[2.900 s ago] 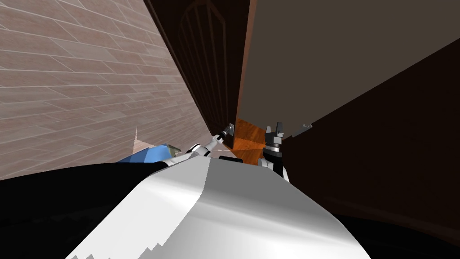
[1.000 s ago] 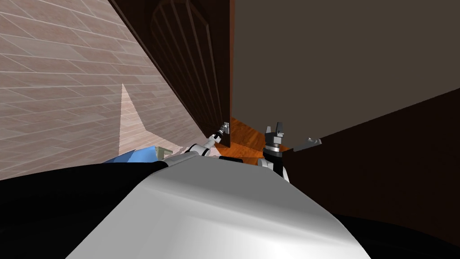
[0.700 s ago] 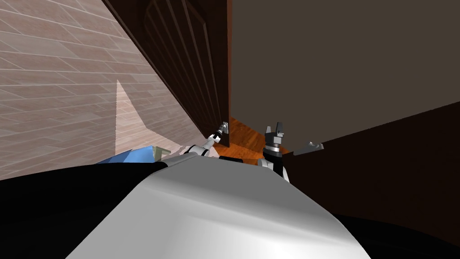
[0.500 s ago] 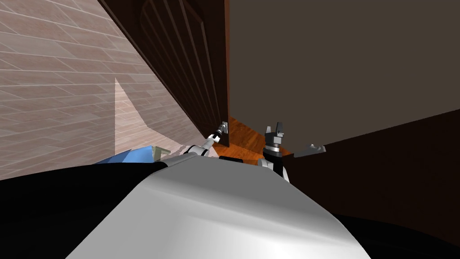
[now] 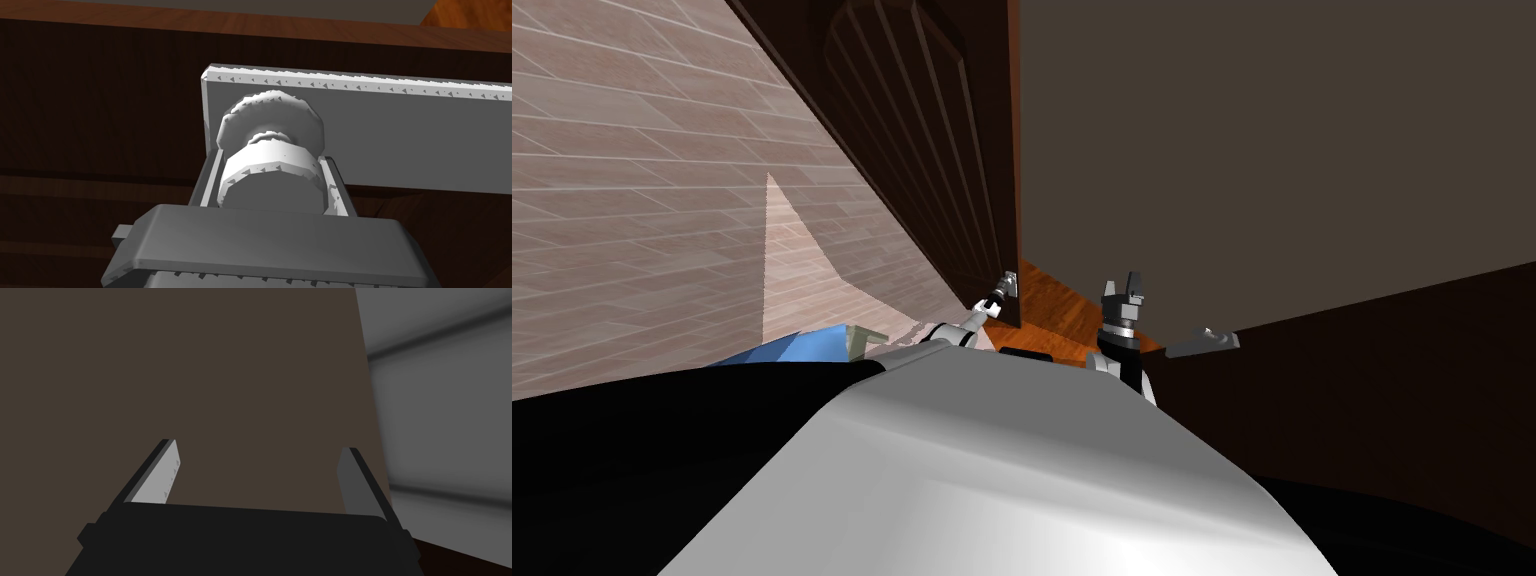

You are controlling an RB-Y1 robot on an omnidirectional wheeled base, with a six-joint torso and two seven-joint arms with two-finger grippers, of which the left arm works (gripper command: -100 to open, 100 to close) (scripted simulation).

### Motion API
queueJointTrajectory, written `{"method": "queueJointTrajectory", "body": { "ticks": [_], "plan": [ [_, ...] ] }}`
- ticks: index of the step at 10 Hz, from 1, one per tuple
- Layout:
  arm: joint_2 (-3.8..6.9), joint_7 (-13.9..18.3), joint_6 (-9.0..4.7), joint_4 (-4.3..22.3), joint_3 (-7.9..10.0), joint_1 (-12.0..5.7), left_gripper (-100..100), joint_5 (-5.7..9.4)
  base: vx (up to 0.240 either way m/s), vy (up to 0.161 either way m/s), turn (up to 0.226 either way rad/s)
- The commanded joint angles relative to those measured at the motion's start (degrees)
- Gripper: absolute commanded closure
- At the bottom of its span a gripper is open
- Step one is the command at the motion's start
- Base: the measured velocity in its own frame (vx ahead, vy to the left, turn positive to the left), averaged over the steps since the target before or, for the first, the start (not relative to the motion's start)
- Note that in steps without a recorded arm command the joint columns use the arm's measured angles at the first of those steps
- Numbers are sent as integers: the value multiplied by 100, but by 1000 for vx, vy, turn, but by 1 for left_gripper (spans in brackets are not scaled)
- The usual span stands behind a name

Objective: Push the door open

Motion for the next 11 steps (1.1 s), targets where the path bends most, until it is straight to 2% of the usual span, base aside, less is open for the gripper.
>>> {"method": "queueJointTrajectory", "body": {
  "ticks": [1, 5, 9, 10, 11],
  "plan": [
    [42, -39, -30, 45, 85, -40, 100, 36, 184, -76, 47],
    [87, -102, -24, 48, 211, -22, 100, 88, 145, -85, 33],
    [176, -226, -11, 53, 459, 14, 100, 191, 175, -113, 60],
    [176, -226, -11, 53, 459, 14, 100, 191, 136, -63, 16],
    [210, -273, -7, 55, 553, 28, 100, 230, 169, -92, 44]
  ]
}}
